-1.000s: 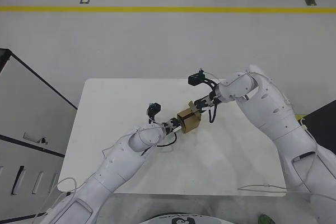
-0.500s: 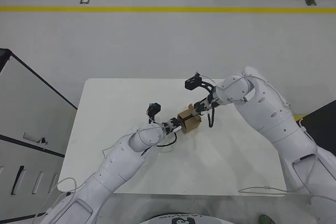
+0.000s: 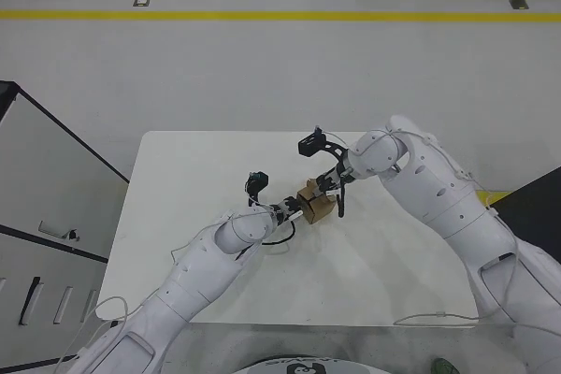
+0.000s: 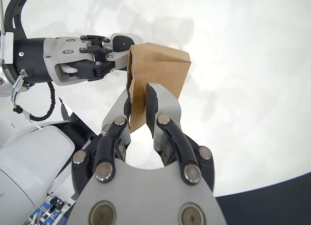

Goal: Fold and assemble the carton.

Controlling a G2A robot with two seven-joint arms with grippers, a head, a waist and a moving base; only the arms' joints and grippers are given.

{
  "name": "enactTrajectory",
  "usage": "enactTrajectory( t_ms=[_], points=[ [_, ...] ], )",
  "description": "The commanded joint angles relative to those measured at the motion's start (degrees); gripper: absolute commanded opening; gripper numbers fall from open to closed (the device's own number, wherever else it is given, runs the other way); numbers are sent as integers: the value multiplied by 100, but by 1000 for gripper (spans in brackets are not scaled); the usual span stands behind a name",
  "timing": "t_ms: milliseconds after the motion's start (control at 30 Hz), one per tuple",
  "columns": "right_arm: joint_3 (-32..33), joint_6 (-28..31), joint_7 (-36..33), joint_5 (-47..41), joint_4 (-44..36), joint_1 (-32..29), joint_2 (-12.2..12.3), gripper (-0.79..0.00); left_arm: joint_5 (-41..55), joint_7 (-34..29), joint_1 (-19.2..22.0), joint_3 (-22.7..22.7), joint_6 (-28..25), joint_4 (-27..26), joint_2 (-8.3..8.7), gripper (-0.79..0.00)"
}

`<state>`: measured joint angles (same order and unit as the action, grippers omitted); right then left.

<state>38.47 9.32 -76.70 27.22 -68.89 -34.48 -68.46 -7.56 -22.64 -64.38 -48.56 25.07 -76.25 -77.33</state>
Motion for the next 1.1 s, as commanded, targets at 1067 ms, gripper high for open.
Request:
enactTrajectory(
  t_ms=[1067],
  points=[
    [-277,71,9,437,-14,79,-168,-723,0,0,0,0,0,0,0,-785]
  ],
)
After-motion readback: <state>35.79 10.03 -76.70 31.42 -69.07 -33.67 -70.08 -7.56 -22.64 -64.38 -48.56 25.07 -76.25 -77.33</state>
